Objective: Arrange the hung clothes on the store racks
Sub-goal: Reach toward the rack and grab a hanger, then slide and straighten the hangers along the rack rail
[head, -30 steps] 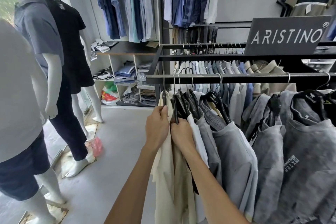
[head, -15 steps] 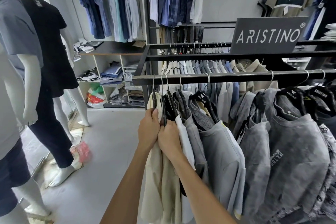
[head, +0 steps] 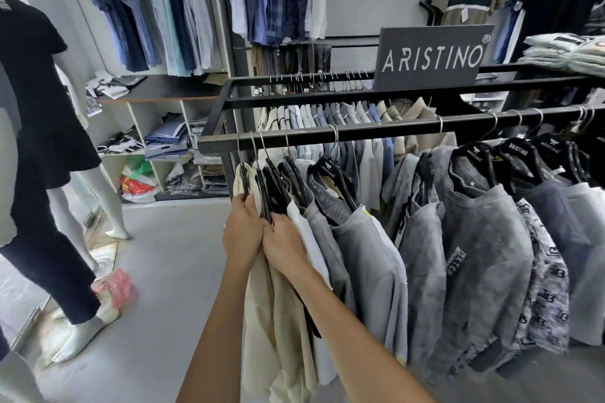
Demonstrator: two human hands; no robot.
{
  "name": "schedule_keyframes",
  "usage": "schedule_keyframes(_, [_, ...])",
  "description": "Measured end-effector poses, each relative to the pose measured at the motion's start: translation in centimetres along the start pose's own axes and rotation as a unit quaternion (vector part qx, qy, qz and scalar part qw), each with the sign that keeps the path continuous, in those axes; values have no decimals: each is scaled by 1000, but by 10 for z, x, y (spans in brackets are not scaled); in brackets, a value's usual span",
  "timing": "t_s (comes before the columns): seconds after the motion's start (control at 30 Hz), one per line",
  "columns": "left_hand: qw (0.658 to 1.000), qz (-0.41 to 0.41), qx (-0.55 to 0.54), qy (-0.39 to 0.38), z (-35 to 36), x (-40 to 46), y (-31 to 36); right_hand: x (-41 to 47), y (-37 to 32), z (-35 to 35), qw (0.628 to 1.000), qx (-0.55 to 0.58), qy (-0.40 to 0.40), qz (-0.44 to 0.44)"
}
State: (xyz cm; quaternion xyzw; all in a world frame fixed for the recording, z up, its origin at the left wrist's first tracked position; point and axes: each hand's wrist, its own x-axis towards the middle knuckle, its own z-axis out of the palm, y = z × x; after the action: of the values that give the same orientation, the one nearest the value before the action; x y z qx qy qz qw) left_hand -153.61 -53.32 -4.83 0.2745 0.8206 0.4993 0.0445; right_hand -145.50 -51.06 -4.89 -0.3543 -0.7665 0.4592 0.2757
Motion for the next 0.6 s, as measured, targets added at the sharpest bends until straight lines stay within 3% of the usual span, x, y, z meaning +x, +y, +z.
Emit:
schedule_keyframes(0.1, [996,24,39,78,3,-8,12,-4,2,-11,1000,6,-15,6])
schedule_keyframes(0.27, [960,168,74,210,8,-21,44,-10,-6,-53,998,49,5,-39])
schedule_keyframes(0.43, [955,235,65,172,34,-32,89,-12,-4,-118,985,75,120,-94])
schedule_keyframes(0.6, [956,274,20,104,109,-72,143,-16,40,-214,979,68,173,-84])
